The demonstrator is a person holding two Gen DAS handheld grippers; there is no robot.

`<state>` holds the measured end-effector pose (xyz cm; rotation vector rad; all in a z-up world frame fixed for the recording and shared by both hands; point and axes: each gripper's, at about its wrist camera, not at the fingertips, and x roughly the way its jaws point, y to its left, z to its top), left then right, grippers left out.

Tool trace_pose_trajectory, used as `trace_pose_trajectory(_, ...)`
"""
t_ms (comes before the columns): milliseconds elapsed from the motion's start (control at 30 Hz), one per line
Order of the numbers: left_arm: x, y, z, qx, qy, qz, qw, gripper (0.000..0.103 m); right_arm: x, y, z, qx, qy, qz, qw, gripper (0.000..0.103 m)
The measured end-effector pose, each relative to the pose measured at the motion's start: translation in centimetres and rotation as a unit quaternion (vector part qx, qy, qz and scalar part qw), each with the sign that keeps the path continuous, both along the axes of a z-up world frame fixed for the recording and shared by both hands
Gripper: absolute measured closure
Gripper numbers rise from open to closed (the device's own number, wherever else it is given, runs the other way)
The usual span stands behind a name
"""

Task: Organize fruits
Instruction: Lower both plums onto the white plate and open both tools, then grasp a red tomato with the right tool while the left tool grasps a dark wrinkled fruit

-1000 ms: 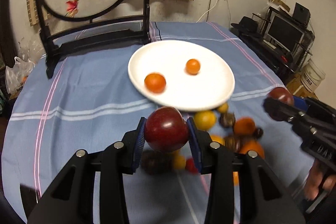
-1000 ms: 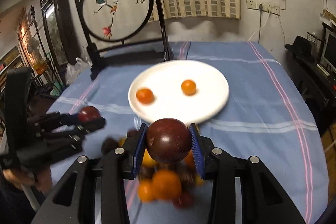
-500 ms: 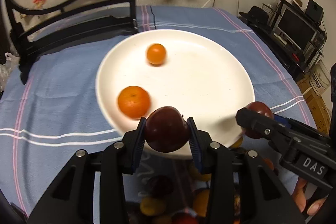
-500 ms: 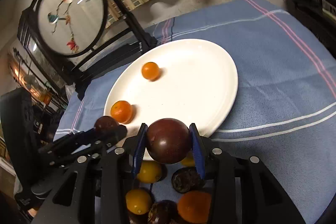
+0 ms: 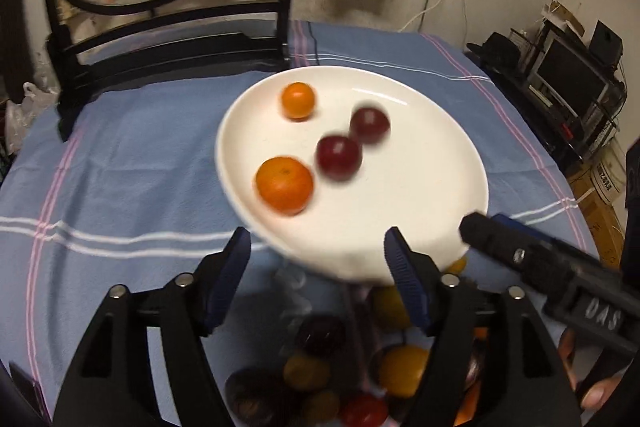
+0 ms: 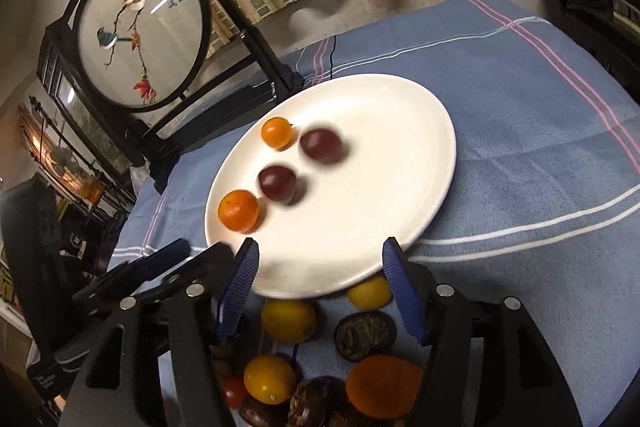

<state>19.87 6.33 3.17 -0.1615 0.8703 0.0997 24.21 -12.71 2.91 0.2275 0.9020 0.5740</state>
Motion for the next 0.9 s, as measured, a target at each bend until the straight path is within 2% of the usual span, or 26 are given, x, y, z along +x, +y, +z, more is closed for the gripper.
trace_pose_trajectory(200,-3.6,0.5,-0.7,0.011,0.011,0.002,0.9999,0.027,-2.2,-0.1,0.9,-0.02,-0.029,0.0,0.999,0.031)
trace_pose_trajectory(400,-6.9,1.2,-0.6,0.012,-0.004,0.01,0.9999,0.021,-5.7,-1.0,0.9,-0.04,-0.053,0.002,0.998,0.02)
trace_pose_trajectory(633,-9.6,1.4,-1.6,0.01,-0.001,0.01,0.9999,0.02,-9.4,-3.7,0.2,-0.051,-0.076,-0.031,0.995,0.017)
trace_pose_trajectory(733,-10.7,1.5,-1.7,0.01,-0.004,0.01,0.9999,0.019,-10.6,-4.7,-0.5,-0.056,-0.074,-0.041,0.995,0.017)
trace_pose_trajectory(900,-11.8,1.6,-1.8,0.019,-0.009,0.014,0.9997,0.016,-13.0,-5.9,-1.2,-0.068,-0.081,-0.042,0.994,0.017)
